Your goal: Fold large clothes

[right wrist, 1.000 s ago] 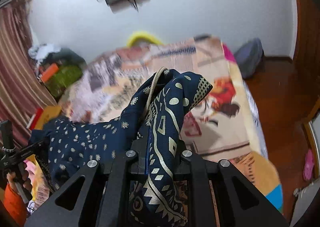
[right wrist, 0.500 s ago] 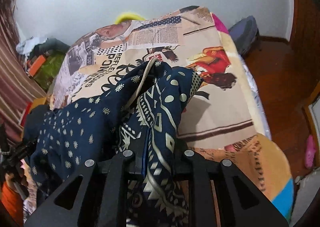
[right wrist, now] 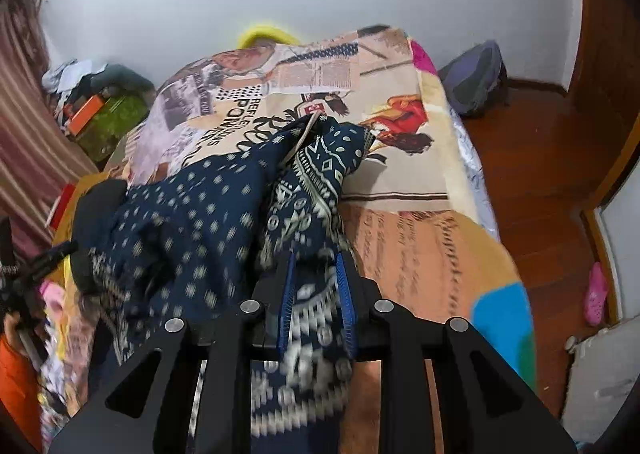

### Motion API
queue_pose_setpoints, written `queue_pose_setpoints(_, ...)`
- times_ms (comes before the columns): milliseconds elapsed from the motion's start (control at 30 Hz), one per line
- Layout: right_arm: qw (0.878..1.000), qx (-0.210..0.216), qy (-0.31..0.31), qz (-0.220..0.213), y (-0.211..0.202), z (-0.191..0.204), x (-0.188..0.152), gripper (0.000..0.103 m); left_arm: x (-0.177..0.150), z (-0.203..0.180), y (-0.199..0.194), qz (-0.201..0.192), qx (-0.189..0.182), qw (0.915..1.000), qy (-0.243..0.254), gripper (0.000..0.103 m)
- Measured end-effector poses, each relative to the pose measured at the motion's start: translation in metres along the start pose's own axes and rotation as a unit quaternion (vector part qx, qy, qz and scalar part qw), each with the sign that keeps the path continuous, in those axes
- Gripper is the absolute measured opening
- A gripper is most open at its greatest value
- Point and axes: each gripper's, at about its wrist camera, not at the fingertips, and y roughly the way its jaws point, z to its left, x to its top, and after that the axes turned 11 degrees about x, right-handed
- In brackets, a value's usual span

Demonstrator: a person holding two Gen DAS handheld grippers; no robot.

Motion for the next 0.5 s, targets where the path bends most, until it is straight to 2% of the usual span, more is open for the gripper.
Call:
queue_pose_setpoints(100, 1.0, -0.012, -0.024, -0.012, -0.024, 0.012, -0.014, 0.029, -0.012, 0.008, -0.026, -0.014, -0.001, 0.9999, 0.001, 0.048)
queue_pose_setpoints(167, 0.999, -0.02, -0.034, -0.024, -0.038, 0.02, -0.024, 0.046, -0.021, 0.012, -0.039, -0.017, -0.001, 0.9998, 0.005, 0.05)
queue_pose_setpoints(233, 0.998, -0.021, -0.042, -0.031, -0.049, 0.027, -0.033, 0.051, -0.034, 0.015, -0.051, -0.021, 0.001, 0.9997, 0.01, 0.056)
queue_pose_setpoints(367, 0.998, -0.017, -0.055, -0.019, -0.059, 0.04, -0.051, 0.052, -0.062, 0.02, -0.065, -0.014, -0.003, 0.9997, 0.02, 0.062)
queue_pose_setpoints(500, 0.998, -0.026, -0.059, -0.014, -0.064, 0.049, -0.072, 0.052, -0.093, 0.024, -0.067, 0.024, -0.031, 0.9991, 0.018, 0.065)
